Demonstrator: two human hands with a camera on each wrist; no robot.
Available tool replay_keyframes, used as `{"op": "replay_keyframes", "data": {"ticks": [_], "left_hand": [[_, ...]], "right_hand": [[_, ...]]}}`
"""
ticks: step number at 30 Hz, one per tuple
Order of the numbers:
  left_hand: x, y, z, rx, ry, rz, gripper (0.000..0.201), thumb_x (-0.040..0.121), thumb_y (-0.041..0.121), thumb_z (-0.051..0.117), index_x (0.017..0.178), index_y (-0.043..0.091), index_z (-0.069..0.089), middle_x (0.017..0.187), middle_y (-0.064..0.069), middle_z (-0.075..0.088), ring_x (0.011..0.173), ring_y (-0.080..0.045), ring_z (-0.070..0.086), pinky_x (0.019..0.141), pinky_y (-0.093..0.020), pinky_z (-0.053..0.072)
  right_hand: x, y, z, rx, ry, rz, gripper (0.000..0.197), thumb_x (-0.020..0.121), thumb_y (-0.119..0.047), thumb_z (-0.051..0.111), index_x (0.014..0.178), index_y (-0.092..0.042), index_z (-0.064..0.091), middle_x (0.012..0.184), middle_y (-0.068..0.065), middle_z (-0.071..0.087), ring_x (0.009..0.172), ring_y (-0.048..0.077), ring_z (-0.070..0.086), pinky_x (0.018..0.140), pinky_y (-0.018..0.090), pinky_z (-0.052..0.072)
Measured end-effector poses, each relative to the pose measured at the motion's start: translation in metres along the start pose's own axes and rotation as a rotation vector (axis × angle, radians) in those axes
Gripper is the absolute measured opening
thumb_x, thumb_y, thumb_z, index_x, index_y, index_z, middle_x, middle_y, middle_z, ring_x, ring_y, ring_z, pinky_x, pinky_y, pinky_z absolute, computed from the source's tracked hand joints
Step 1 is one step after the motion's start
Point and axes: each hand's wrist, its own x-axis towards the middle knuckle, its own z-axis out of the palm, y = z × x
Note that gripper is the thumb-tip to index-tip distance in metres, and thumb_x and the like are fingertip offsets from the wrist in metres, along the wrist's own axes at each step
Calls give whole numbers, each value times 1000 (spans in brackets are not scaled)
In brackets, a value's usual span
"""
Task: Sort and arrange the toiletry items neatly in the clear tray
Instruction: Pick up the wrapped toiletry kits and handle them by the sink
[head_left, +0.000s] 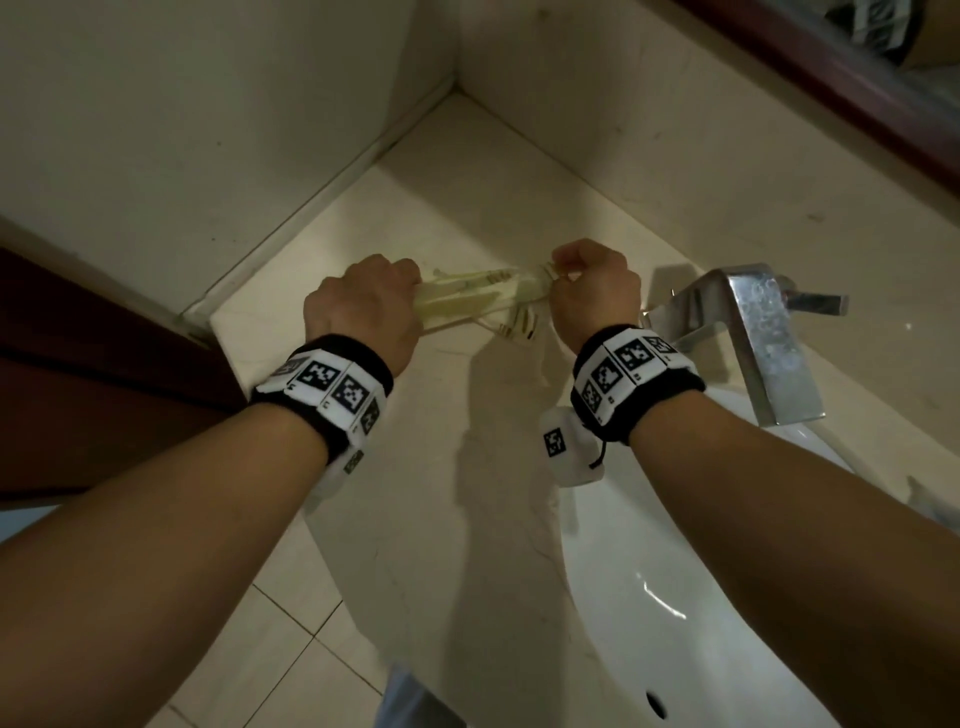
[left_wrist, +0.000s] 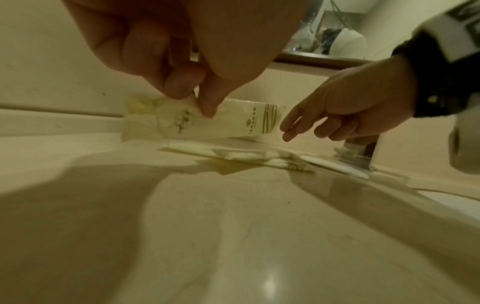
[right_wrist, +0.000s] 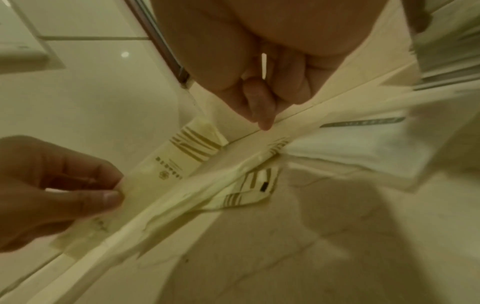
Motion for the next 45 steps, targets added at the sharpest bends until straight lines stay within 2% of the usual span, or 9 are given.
{"op": "replay_keyframes", "data": {"ticks": [8, 20, 24, 31, 34, 39, 41, 43, 45], "left_hand": [[-24, -37, -20, -213, 135, -157, 23, 102, 24, 41, 113, 24, 61, 115, -6, 64, 105, -33, 58, 77, -36, 34], [-61, -53, -21, -434, 261, -210, 16, 99, 29, 53, 104, 24, 68, 109, -2, 72, 104, -33, 63, 84, -40, 49], [-70, -47, -16, -478, 283, -205, 14, 98, 28, 56, 101, 24, 69, 104, -1, 73, 99, -31, 65, 75, -34, 45], [-92, -11, -27, -597, 345, -132, 12, 98, 25, 56, 100, 21, 67, 100, 3, 72, 86, -23, 60, 72, -32, 41], [-103, 11, -35, -652, 372, -79, 11, 98, 23, 56, 102, 20, 66, 103, 4, 71, 95, -26, 62, 77, -33, 44], [-119, 56, -44, -754, 376, -3, 12, 98, 24, 57, 102, 19, 66, 100, 5, 70, 90, -27, 64, 78, -35, 50], [-127, 78, -45, -786, 377, 40, 10, 97, 25, 57, 99, 20, 66, 93, 8, 66, 85, -28, 64, 77, -38, 52], [-136, 104, -45, -809, 369, 84, 9, 97, 24, 58, 96, 21, 66, 88, 12, 62, 80, -26, 62, 74, -34, 50], [-147, 132, -44, -833, 357, 135, 9, 96, 24, 59, 95, 21, 67, 86, 12, 62, 79, -23, 60, 74, -30, 47]], "right_hand": [[-16, -25, 32, -243, -226, -146, 52, 79, -9, 65, 125, -32, 64, 127, 4, 60, 115, 26, 58, 94, 32, 48], [-36, -29, 49, -256, -120, -180, 26, 88, -25, 59, 110, -30, 73, 112, 4, 70, 101, 32, 65, 87, 36, 54], [-49, -28, 41, -157, -15, -219, 21, 93, -30, 60, 108, -22, 70, 111, 5, 69, 101, 32, 63, 84, 36, 50], [-72, -26, -9, -2, 123, -272, 23, 96, -30, 57, 109, -16, 71, 112, 5, 65, 102, 29, 61, 86, 36, 49], [-80, -16, -37, 95, 180, -219, 20, 95, -30, 59, 99, -15, 70, 95, -1, 65, 88, 22, 63, 78, 31, 51], [-98, 15, -92, 182, 257, -108, 21, 91, -34, 63, 78, -19, 64, 70, -10, 60, 68, 12, 56, 65, 21, 36], [-108, 32, -111, 245, 325, -82, 23, 89, -32, 65, 70, -20, 61, 67, -11, 58, 66, 8, 56, 67, 24, 41], [-118, 55, -128, 353, 384, -71, 21, 87, -31, 66, 74, -15, 67, 72, -7, 66, 76, 17, 65, 78, 35, 54], [-129, 81, -147, 439, 433, -42, 27, 85, -34, 64, 75, -9, 66, 74, 4, 68, 78, 27, 66, 78, 48, 57]]}}
